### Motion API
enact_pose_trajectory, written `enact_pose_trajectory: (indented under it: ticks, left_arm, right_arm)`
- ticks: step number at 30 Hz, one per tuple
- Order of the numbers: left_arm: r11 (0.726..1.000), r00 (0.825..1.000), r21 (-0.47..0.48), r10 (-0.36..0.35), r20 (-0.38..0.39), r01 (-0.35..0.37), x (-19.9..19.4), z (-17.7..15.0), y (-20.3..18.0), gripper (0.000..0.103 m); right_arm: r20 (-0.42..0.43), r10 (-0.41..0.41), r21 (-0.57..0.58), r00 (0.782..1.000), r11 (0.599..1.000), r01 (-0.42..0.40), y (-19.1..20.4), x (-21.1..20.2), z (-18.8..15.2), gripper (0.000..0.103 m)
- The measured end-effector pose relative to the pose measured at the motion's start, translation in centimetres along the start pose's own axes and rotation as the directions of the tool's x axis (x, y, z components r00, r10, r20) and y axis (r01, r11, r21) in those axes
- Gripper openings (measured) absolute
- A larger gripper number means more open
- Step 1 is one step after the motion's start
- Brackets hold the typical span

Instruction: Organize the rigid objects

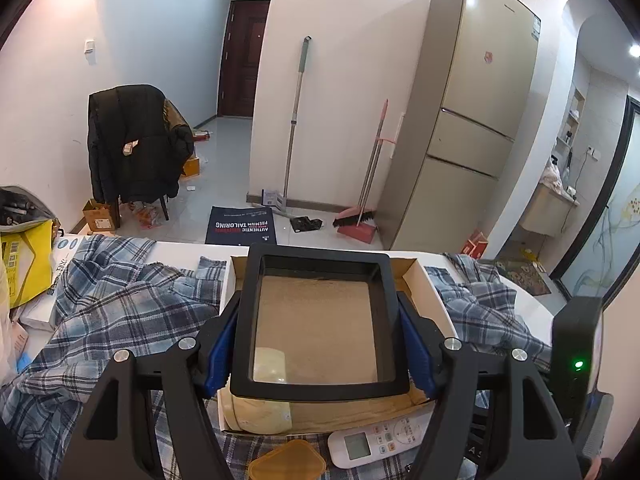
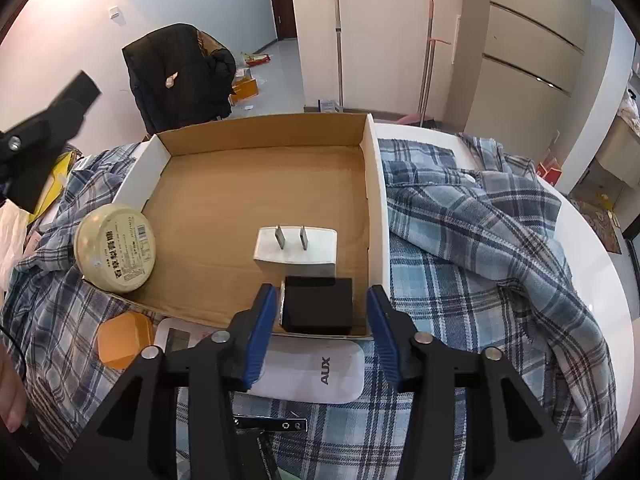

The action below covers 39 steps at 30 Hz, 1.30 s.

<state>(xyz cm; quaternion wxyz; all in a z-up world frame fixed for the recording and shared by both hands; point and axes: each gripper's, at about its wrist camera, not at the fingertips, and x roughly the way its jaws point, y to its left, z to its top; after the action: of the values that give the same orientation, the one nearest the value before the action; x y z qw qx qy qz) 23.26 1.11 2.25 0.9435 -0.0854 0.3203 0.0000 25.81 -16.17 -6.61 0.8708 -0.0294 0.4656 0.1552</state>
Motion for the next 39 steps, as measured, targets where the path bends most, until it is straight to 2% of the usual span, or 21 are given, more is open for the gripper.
enact_pose_trajectory:
  ticks: [4,7,11,15,18,20,23,27,32,39]
  left_arm:
    - [1.000,1.000,0.013,-0.014,-0.020,0.014,0.4,-0.3,-0.5,0.072]
    - [0.998,0.997,0.025,-0.051,-0.059,0.053,1.3,-0.9,-1.2,0.072]
    - [0.998,0.991,0.020,-0.061,-0.118,0.064,3.3,-2.7,-2.5,0.072]
    - [0.997,0.985,0.055,-0.039,-0.171,0.049,5.7,-4.5,-3.6,0.072]
    - [0.996,0.985,0.083,-0.015,-0.173,0.030,6.6,-5.3,-4.1,0.072]
    - [0.994,0.985,0.112,0.035,-0.167,-0.016,7.2,-5.8,-4.3,0.072]
    - [0.996,0.980,0.089,0.022,-0.196,-0.004,8.0,-6.1,-4.1,0.072]
    - [0.996,0.980,0.090,0.019,-0.197,-0.001,8.4,-6.2,-3.9,0.072]
    - [0.999,0.967,0.047,-0.007,-0.255,0.019,9.3,-6.6,-3.3,0.072]
    - [0.999,0.965,0.033,-0.003,-0.263,0.012,9.4,-6.7,-3.2,0.072]
  right_arm:
    - [0.062,-0.028,0.001,0.998,1.000,0.028,-0.3,-2.0,0.4,0.052]
    - [0.140,-0.082,0.022,0.987,0.997,0.080,-1.3,-4.2,0.9,0.064]
    - [0.197,-0.170,0.074,0.966,0.985,0.158,-3.6,-6.0,1.4,0.065]
    - [0.175,-0.156,0.185,0.972,0.975,0.124,-7.0,-6.0,1.9,0.065]
    - [0.163,-0.143,0.220,0.976,0.970,0.106,-8.3,-5.8,2.0,0.065]
    - [0.156,-0.148,0.219,0.977,0.969,0.112,-8.5,-5.5,2.0,0.065]
    - [0.144,-0.144,0.224,0.979,0.969,0.110,-8.7,-5.2,1.7,0.065]
    - [0.138,-0.146,0.217,0.980,0.970,0.114,-8.6,-5.0,1.6,0.065]
    - [0.120,-0.148,0.194,0.982,0.973,0.123,-8.4,-4.3,1.5,0.065]
    - [0.119,-0.139,0.188,0.983,0.976,0.115,-8.2,-4.3,1.4,0.065]
